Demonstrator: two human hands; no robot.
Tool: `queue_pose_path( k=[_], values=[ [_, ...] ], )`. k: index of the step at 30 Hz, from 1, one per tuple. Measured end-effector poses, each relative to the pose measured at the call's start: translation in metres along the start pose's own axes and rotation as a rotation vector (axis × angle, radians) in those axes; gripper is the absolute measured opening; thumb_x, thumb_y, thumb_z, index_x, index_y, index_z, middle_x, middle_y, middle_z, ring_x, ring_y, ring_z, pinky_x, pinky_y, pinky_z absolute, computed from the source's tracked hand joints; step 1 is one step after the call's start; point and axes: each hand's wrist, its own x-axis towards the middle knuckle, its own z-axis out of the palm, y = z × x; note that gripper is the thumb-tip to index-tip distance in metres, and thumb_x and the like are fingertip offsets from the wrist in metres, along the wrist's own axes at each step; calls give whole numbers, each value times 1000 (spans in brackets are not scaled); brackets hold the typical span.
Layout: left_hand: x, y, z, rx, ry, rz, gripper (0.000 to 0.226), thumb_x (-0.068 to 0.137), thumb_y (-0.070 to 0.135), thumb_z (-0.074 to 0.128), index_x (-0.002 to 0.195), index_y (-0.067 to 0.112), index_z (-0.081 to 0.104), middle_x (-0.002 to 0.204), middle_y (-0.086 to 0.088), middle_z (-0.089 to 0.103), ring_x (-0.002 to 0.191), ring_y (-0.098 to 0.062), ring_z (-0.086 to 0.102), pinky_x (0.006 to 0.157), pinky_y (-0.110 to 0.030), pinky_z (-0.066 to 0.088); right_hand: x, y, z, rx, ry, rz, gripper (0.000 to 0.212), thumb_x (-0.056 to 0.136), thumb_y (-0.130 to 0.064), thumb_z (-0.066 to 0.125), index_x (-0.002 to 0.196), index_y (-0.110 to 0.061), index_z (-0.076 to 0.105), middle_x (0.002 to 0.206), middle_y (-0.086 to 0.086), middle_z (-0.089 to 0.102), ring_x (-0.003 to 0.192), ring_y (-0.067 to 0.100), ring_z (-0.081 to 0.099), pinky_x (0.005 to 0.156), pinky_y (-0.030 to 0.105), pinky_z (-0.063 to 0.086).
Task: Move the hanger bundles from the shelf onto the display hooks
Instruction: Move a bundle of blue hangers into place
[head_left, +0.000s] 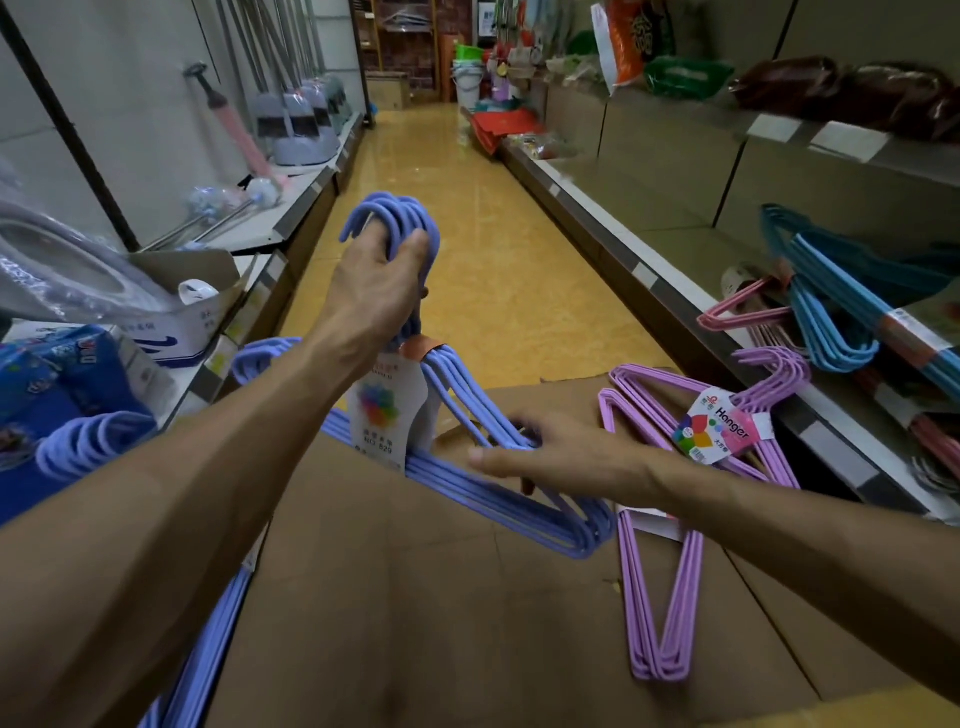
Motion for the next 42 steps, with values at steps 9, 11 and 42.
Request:
queue_pose_path(
  k=[9, 11, 42],
  values=[
    [-1, -6, -14, -253, 13, -83, 30, 99, 42, 52, 103, 20, 72, 113, -11, 71, 90, -26, 73, 69, -34, 59, 12, -7, 6, 870, -443, 110, 21, 97, -22, 59, 110, -9, 68, 114, 14, 67, 97, 29, 65, 80, 37, 57],
    [-1, -7, -18, -297, 14, -121, 33, 99, 45, 50, 95, 21, 73, 111, -5, 73, 89, -23, 73, 76, -36, 58, 17, -9, 11, 886, -465, 105, 29, 96, -25, 59, 118, -8, 65, 115, 14, 68, 99, 28, 66, 88, 40, 57],
    [-24, -121, -163, 982, -95, -286, 54, 99, 62, 26, 94, 23, 62, 103, -12, 67, 102, -33, 60, 97, -50, 44, 136, -19, 248, 448, -190, 64, 19, 88, -17, 73, 102, -25, 63, 114, 8, 67, 109, 29, 65, 93, 46, 55]
  ],
)
